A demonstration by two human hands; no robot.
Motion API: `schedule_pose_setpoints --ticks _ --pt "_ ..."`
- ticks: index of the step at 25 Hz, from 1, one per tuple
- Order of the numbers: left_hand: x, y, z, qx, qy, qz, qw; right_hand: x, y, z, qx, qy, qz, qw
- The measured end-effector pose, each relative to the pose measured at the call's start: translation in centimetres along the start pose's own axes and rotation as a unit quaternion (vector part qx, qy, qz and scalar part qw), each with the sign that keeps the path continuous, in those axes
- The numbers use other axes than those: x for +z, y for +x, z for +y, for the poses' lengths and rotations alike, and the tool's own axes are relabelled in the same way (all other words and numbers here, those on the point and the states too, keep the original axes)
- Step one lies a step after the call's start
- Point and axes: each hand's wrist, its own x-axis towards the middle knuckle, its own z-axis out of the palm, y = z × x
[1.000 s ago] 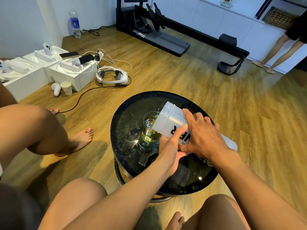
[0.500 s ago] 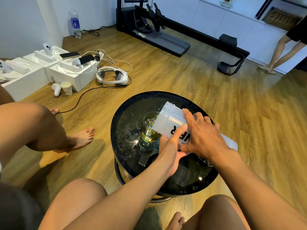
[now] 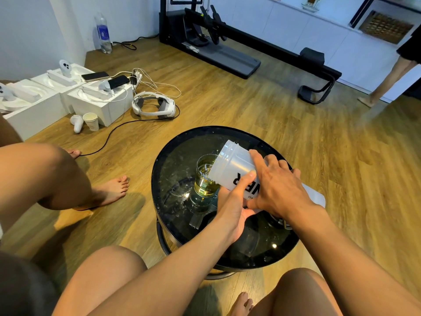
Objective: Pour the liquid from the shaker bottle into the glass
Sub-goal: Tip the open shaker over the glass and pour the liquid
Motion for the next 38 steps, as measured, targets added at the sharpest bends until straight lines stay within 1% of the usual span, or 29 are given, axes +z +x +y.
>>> schedule_pose_setpoints --ticks 23,29,33,36,38 --pt "-0.1 -0.1 0.1 -0.006 0.005 -0.001 1.0 0.1 0.4 0.1 -0.003 -0.012 0.007 1.0" --pt "-0.2 0.1 -0.2 0.005 0.022 0.0 1.0 0.5 0.2 0.2 0.001 0.007 0.01 1.0" --pt "0.0 0.2 -0.1 0.027 0.079 0.011 0.996 1.1 -0.2 0.6 0.008 0.064 0.028 0.998" --pt "0.0 0.4 0.3 0.065 0.15 0.037 0.986 1.7 -0.3 1.1 0.016 0.158 0.052 0.986" --pt "0.0 0.5 0.9 0.106 0.21 0.042 0.971 2.1 -0.3 1.4 0.013 0.222 0.07 0.972"
